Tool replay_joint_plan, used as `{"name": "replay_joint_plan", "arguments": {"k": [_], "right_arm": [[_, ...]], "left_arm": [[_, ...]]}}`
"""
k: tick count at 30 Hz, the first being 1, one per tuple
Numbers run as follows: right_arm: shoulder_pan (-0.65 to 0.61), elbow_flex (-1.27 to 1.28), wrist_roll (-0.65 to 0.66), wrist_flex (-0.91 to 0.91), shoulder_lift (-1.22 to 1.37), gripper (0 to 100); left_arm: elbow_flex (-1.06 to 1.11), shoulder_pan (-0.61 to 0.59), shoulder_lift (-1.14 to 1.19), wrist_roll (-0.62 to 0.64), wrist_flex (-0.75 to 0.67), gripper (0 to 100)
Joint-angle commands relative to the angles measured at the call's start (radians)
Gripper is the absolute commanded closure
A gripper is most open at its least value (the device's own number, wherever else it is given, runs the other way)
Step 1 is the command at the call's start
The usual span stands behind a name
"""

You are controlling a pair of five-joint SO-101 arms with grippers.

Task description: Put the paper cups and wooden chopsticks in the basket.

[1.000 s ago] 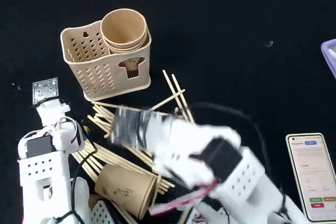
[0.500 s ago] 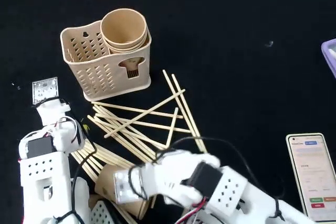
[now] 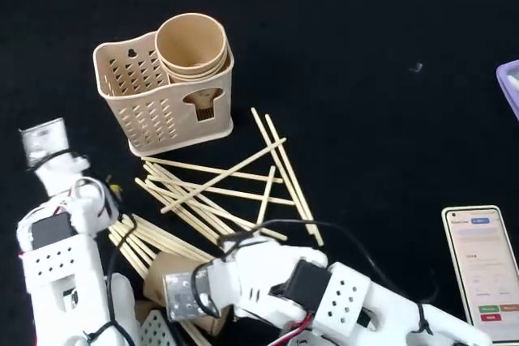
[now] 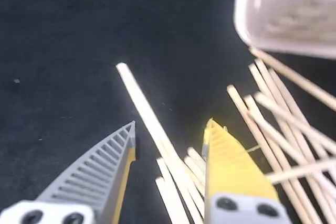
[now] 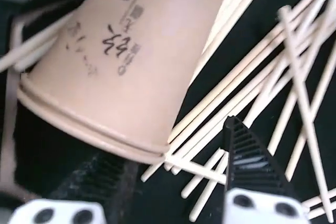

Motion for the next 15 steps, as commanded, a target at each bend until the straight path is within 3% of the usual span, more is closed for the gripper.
{"name": "replay_joint_plan", "arguments": {"k": [1, 5, 9, 15], "right_arm": [[-0.011, -0.013, -0.071, -0.08, -0.022, 78.3], [-0.011, -0.058, -0.081, -0.081, -0.022, 99.1], [0.017, -0.116, -0.091, -0.072, -0.022, 98.8], [0.201, -0.331, -0.095, 0.063, -0.022, 98.8]], "left_arm": [[-0.03, -0.048, -0.011, 0.043, -0.032, 78], [-0.028, -0.051, -0.011, 0.043, -0.031, 78], [-0.025, -0.051, -0.011, 0.043, -0.029, 78], [-0.024, -0.053, -0.011, 0.043, -0.025, 78]]}}
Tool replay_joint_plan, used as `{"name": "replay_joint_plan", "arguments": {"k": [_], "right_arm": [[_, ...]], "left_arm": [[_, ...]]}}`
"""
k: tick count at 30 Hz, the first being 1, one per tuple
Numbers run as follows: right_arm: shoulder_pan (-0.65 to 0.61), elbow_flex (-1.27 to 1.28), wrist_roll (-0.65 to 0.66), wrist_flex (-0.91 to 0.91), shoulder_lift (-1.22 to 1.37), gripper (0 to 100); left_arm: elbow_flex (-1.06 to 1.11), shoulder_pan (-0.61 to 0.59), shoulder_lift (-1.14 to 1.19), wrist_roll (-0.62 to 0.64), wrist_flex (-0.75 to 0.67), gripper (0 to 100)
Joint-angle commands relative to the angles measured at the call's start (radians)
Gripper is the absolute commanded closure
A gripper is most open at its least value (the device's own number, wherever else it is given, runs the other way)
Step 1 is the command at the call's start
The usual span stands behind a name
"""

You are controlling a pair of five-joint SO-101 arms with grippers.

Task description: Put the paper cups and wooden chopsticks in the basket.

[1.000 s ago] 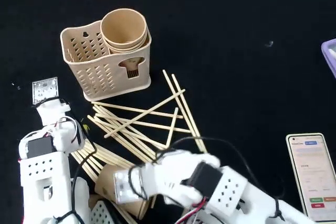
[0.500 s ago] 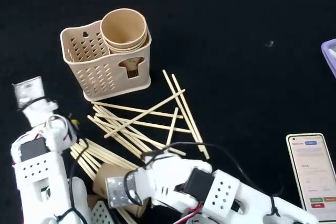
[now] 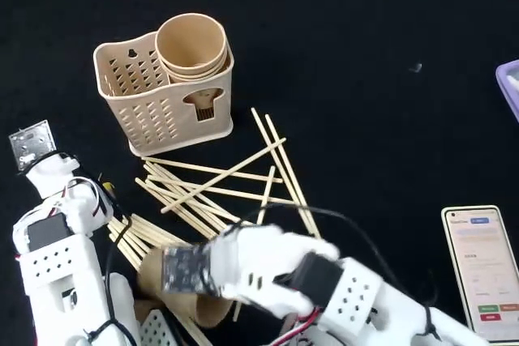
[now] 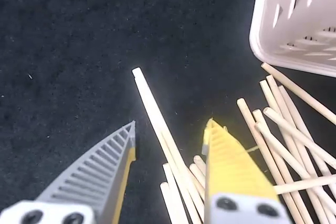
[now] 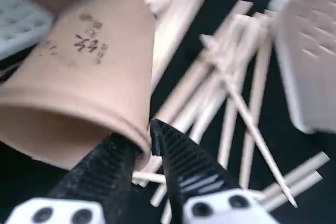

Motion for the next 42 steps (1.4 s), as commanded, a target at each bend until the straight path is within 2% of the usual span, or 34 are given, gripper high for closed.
{"name": "replay_joint_plan", "arguments": {"k": [1, 10, 18, 23, 28, 30, 33, 34, 37, 42], "right_arm": [[0.158, -0.217, -0.012, 0.109, -0.022, 98.8], [0.445, -0.43, -0.098, 0.23, -0.012, 98.8], [0.457, -0.28, -0.265, 0.138, 0.179, 98.8], [0.457, -0.28, -0.353, 0.071, 0.335, 98.2], [0.457, -0.306, -0.405, 0.063, 0.421, 85.1], [0.456, -0.309, -0.405, 0.063, 0.44, 87.6], [0.457, -0.314, -0.397, 0.061, 0.438, 99.4], [0.459, -0.325, -0.397, 0.071, 0.432, 98.0], [0.5, -0.407, -0.397, 0.121, 0.389, 98.7], [0.603, -0.777, -0.334, 0.341, 0.34, 98.8]], "left_arm": [[-0.024, -0.012, -0.011, 0.009, -0.008, 78], [-0.024, -0.012, -0.011, 0.009, -0.006, 78], [-0.024, -0.012, -0.011, 0.009, -0.005, 78], [-0.01, -0.013, -0.011, 0.009, -0.005, 78], [-0.008, -0.013, -0.011, 0.009, -0.005, 78], [-0.008, -0.013, -0.011, 0.009, -0.005, 78], [-0.008, -0.013, -0.011, 0.009, -0.005, 78], [-0.008, -0.013, -0.011, 0.009, -0.005, 78], [-0.008, -0.013, -0.011, 0.009, -0.005, 78], [-0.008, -0.013, -0.011, 0.009, -0.005, 78]]}}
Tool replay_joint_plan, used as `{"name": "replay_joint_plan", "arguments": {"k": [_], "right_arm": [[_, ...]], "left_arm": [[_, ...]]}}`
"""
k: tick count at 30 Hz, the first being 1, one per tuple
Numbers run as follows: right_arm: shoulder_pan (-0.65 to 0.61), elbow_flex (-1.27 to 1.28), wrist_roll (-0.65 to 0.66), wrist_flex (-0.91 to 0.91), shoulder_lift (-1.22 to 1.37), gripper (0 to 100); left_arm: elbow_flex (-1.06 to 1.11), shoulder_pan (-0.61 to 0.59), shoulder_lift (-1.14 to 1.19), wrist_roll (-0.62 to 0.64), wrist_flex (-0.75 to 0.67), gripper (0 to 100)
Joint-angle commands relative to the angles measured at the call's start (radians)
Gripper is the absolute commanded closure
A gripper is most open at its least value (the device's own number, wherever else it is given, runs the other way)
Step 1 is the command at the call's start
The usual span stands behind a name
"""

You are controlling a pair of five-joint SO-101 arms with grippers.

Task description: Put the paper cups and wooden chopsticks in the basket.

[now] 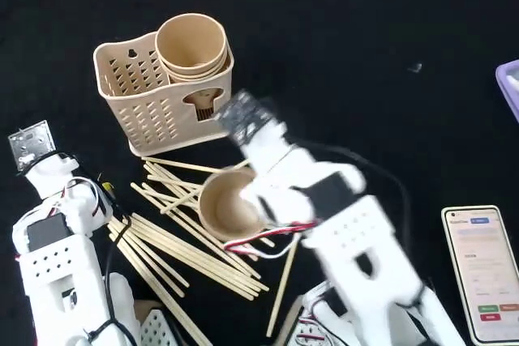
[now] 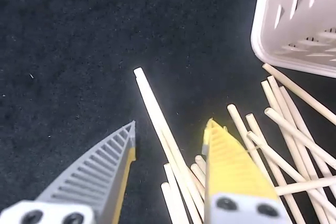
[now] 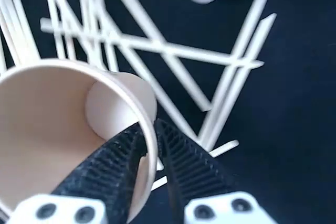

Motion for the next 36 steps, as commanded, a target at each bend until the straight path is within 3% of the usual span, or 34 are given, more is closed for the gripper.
{"name": "replay_joint_plan", "arguments": {"k": [1, 4, 15, 21, 29, 36], "right_arm": [[0.097, -0.406, 0.044, 0.178, -0.056, 98.8], [0.1, -0.616, 0.043, 0.176, -0.054, 98.8], [0.101, -0.852, -0.064, -0.316, 0.283, 98.8], [0.094, -1.05, -0.064, -0.279, 0.559, 98.8], [0.089, -1.319, -0.055, 0.006, 0.802, 98.8], [0.089, -1.369, -0.055, 0.002, 0.954, 98.8]], "left_arm": [[-0.008, -0.01, -0.011, 0.009, -0.005, 78], [-0.01, -0.01, -0.011, 0.009, -0.006, 78], [-0.007, -0.01, -0.011, 0.011, -0.006, 78], [-0.007, -0.01, -0.011, 0.011, -0.006, 78], [-0.007, -0.01, -0.011, 0.011, -0.006, 78], [-0.007, -0.01, -0.011, 0.011, -0.006, 78]]}}
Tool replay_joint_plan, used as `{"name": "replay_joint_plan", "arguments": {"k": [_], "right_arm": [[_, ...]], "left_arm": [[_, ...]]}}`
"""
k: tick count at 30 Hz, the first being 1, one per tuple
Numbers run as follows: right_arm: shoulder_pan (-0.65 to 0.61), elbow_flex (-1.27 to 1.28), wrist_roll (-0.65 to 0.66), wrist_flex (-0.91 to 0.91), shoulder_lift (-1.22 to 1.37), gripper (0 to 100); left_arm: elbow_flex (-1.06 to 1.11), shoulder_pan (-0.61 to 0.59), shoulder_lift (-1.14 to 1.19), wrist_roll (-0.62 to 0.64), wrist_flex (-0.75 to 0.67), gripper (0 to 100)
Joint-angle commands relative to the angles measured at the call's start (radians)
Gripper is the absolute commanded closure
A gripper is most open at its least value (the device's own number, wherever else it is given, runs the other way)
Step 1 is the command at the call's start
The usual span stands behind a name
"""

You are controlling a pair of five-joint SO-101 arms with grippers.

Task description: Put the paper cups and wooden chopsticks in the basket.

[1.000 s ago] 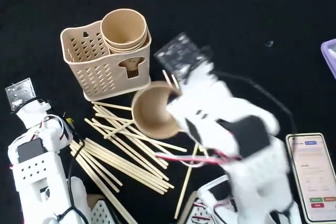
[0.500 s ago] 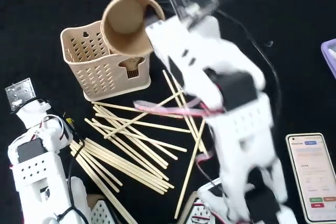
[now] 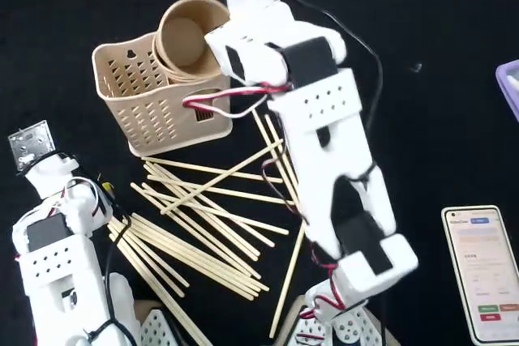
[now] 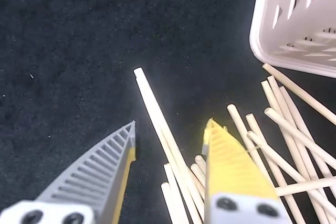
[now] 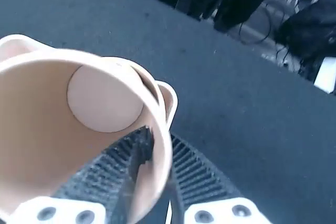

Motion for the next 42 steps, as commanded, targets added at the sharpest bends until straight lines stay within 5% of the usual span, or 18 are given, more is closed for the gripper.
{"name": "replay_joint_plan", "arguments": {"k": [1, 18, 25, 30, 42], "right_arm": [[0.005, -0.084, 0.003, -0.021, 0.058, 98.8], [0.005, -0.274, 0.003, -0.026, 0.131, 98.6], [0.003, -0.275, -0.005, -0.018, 0.171, 81.8], [0.003, -0.274, -0.005, -0.025, 0.139, 82.5], [-0.144, -0.269, 0.003, 0.098, 0.148, 82.2]], "left_arm": [[-0.007, -0.01, -0.011, 0.011, -0.006, 78], [-0.007, -0.01, -0.011, 0.011, -0.006, 78], [-0.007, -0.01, -0.011, 0.011, -0.006, 78], [-0.007, -0.01, -0.011, 0.011, -0.006, 78], [-0.007, -0.01, -0.011, 0.011, -0.006, 78]]}}
